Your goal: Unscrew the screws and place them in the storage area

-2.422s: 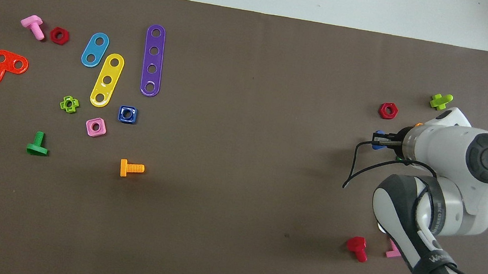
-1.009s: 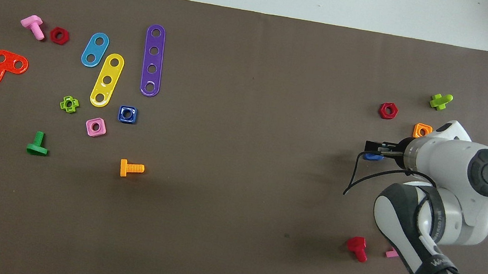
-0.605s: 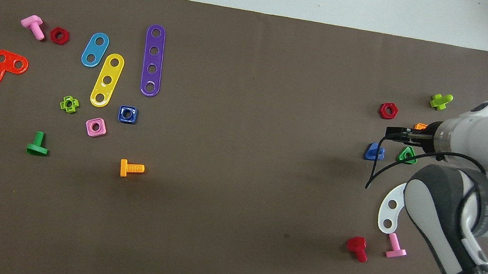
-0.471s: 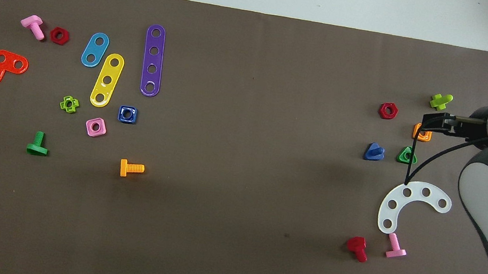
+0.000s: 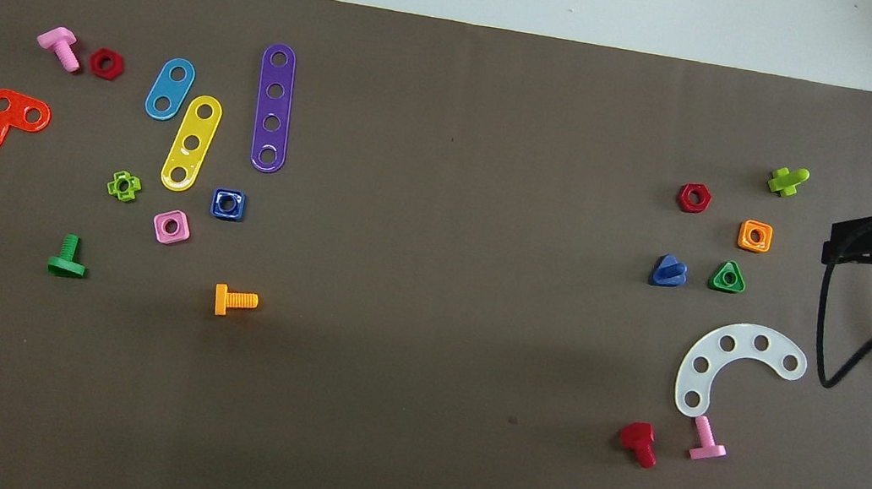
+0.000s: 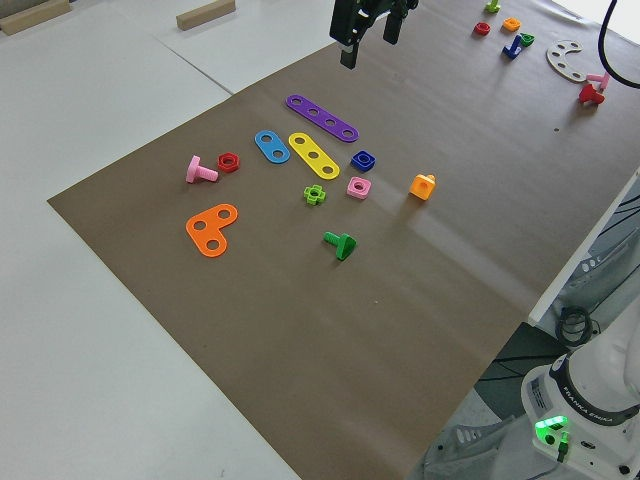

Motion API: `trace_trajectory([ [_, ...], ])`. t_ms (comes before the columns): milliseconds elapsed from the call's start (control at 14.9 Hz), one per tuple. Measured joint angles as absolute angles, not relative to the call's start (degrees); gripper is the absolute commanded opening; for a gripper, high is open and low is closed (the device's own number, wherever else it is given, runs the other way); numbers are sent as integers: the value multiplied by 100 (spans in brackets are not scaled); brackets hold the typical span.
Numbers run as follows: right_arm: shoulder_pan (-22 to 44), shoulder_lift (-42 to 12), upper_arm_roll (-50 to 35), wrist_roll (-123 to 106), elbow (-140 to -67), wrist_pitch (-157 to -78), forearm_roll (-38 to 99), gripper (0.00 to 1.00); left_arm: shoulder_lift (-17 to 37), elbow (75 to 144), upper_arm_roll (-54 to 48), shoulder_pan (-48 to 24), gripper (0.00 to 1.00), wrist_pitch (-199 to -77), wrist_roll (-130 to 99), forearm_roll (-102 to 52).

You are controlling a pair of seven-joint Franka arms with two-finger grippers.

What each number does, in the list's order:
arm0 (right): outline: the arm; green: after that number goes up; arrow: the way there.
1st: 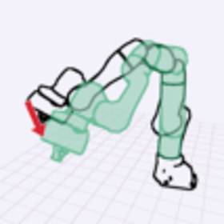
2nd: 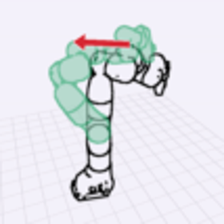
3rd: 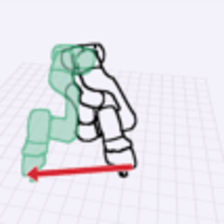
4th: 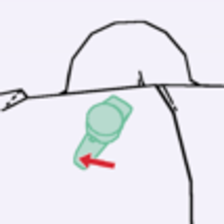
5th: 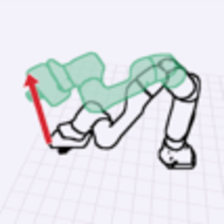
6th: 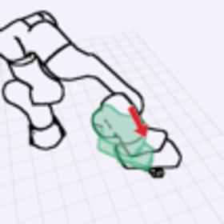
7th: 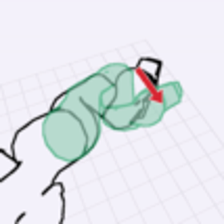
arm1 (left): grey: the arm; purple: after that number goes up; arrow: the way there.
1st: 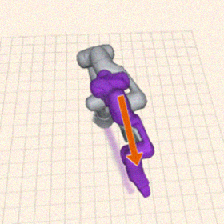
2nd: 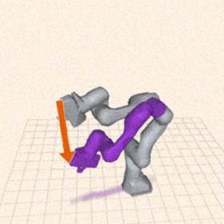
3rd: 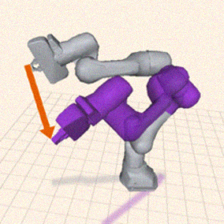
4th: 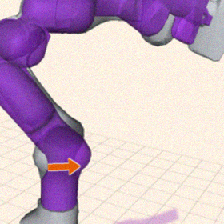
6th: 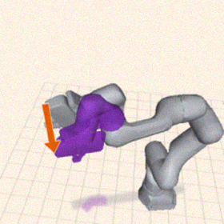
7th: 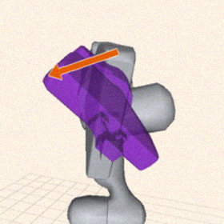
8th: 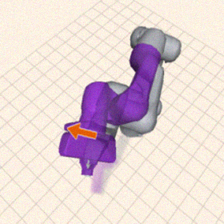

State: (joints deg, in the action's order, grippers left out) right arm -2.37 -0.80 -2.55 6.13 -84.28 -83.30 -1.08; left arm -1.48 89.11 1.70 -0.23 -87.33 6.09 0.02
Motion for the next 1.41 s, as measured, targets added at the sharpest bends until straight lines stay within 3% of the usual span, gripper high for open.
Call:
trace_trajectory([
  [471, -259, 252, -258, 433, -9439, -8953, -107, 100, -148, 8911, 170, -23, 100, -8733, 609, 2],
  [874, -259, 341, -266, 431, -9419, -8955, -105, 100, -148, 8911, 170, -23, 100, -8733, 609, 2],
  [1143, -267, 294, -255, 398, -8907, -8342, -104, 100, -148, 8911, 170, -23, 100, -8732, 609, 2],
  [1413, -267, 223, -258, 306, -8853, -8319, -98, 100, -148, 8911, 170, -23, 100, -8732, 609, 2],
])
